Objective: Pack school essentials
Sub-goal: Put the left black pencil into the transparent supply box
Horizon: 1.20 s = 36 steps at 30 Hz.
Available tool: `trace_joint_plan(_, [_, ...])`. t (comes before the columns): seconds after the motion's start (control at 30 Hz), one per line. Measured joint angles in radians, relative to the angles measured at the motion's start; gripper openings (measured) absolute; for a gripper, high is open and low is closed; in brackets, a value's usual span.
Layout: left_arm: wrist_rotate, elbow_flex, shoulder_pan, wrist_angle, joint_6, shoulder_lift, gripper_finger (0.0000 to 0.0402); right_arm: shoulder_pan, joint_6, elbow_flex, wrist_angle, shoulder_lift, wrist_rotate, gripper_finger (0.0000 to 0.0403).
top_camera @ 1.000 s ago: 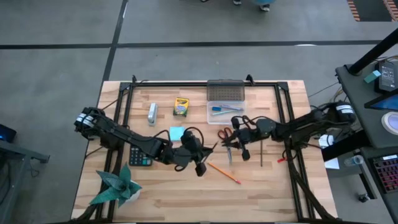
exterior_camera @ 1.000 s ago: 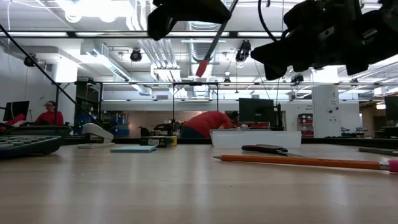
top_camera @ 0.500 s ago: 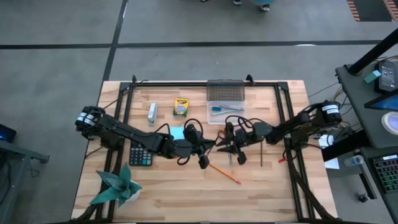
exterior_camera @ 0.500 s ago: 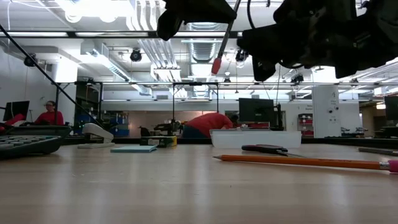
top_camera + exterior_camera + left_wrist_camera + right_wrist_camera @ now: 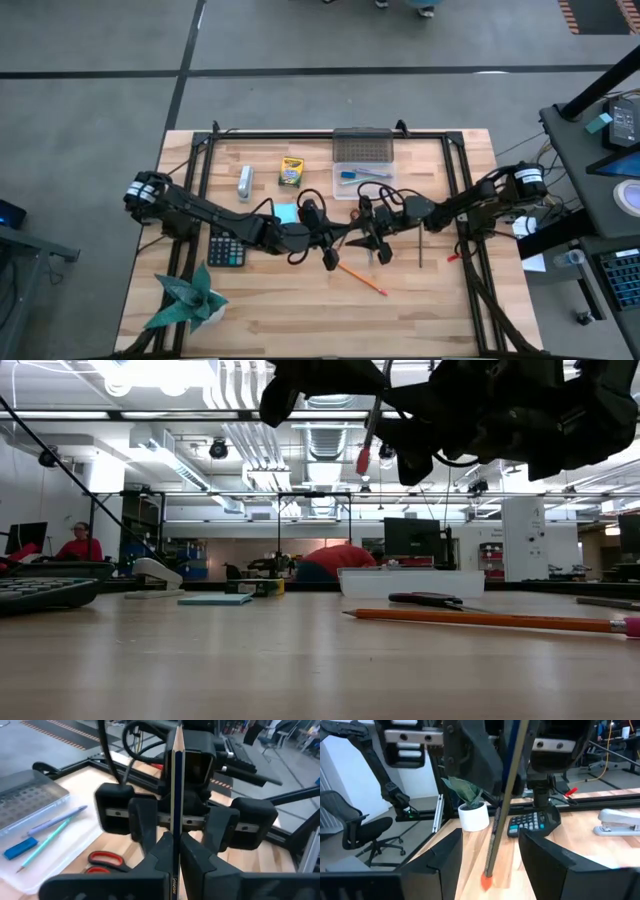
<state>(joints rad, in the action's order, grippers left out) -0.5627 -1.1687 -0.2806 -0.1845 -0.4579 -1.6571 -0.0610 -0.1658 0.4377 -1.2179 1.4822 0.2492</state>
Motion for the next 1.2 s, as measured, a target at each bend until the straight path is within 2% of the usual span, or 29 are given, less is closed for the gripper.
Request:
trace_joint_plan(0.2, [0.004, 0.0, 0.0, -0.033, 0.005, -0.016, 0.0, 0.0, 0.008, 0.002, 0.0, 0.0, -0.014, 0.0143])
trace_joint_plan(0.53, [0.007, 0.0, 0.0, -0.043, 0.022, -0.025, 0.0, 0.0, 0.011, 0.001, 0.001, -0.001, -0.014, 0.002])
trace_joint_plan(0.7, [0.012, 0.0, 0.0, -0.043, 0.02, -0.025, 0.0019, 0.0, 0.018, 0.0, 0.001, -0.001, -0.014, 0.0019])
trace_joint_plan(0.9, [0.05, 0.0, 0.0, -0.043, 0.028, -0.024, 0.0085, 0.0, 0.02, 0.0, 0.008, -0.001, -0.014, 0.0019])
trace_joint_plan(1.0, [0.109, 0.0, 0.0, -0.017, 0.085, -0.003, 0.0115, 0.003, 0.02, 0.0, 0.033, -0.004, -0.009, 0.0019])
trace_joint_plan(1.1, [0.119, 0.0, 0.004, 0.021, 0.167, 0.041, 0.0134, 0.018, 0.019, 0.0, 0.096, -0.019, -0.025, 0.0019])
trace_joint_plan(1.2, [0.12, 0.002, 0.018, 0.035, 0.286, 0.088, 0.014, 0.039, 0.025, 0.003, 0.23, -0.057, -0.065, 0.0019])
